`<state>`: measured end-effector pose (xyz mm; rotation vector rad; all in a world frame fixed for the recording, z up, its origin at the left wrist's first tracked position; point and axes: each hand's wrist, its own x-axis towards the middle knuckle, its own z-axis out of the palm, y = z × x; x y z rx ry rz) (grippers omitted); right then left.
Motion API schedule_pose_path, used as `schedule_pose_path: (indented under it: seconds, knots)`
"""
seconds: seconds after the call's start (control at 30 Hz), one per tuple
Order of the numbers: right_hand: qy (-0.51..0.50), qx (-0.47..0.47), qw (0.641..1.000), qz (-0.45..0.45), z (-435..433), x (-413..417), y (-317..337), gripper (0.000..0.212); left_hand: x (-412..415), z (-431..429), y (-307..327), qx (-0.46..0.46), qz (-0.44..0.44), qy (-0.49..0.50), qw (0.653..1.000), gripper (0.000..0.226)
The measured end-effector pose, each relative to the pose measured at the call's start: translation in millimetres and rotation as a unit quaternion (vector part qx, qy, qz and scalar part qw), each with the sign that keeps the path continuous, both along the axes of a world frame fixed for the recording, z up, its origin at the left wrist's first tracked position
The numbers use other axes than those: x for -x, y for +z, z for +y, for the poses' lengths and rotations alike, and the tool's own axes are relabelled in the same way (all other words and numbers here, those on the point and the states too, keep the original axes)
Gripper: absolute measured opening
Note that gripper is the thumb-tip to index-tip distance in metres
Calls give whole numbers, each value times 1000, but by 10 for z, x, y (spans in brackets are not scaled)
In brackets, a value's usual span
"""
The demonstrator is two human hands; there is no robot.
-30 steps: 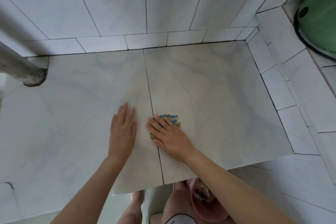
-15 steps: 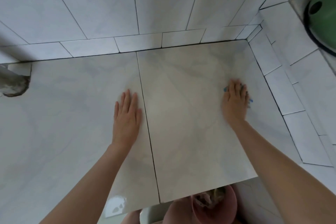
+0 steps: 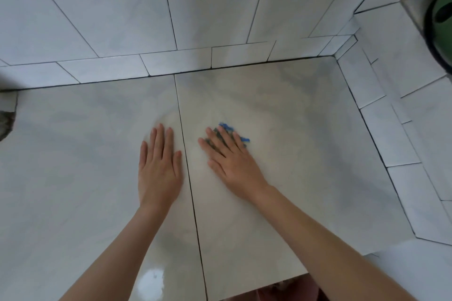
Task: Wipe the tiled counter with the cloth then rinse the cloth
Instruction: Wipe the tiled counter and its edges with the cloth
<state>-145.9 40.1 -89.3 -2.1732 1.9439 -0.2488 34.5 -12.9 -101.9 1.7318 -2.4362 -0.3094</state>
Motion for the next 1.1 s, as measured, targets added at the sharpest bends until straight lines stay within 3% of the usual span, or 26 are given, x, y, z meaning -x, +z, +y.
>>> schedule_pose_path:
  seconds: [0.17,0.3,0.4,0.5,0.57,0.63,0.77,0.9,1.0,1.1]
  knots:
    - [4,-21,1000,8,-117,293,-48,50,9,4,8,-1,-2,8,1000,57]
    - [-146,-36,988,34,-348,1266,-24,53,15,2,18,-1,-7,11,1000,56]
    - [-284,-36,956,61,-479,1924,6,54,25,6,19,-1,-8,11,1000,57]
    - [-399,-60,915,27,-655,2116,19,51,28,4,18,3,-10,10,1000,57]
    - [-423,-53,904,29,-830,1928,37,53,28,4,14,2,-12,10,1000,57]
    - [-363,-36,930,47,-1009,1490,13,55,30,8,12,2,-11,10,1000,57]
    - [-125,-21,992,29,-1037,179,-62,60,31,4,14,8,-20,11,1000,57]
    - [73,-43,995,50,-872,-271,-38,55,42,4,29,8,-21,11,1000,57]
    - [46,-35,998,22,-965,261,-82,53,46,5,40,10,-16,13,1000,57]
    - [-96,-33,994,29,-1030,1126,-116,58,38,2,38,6,-18,12,1000,57]
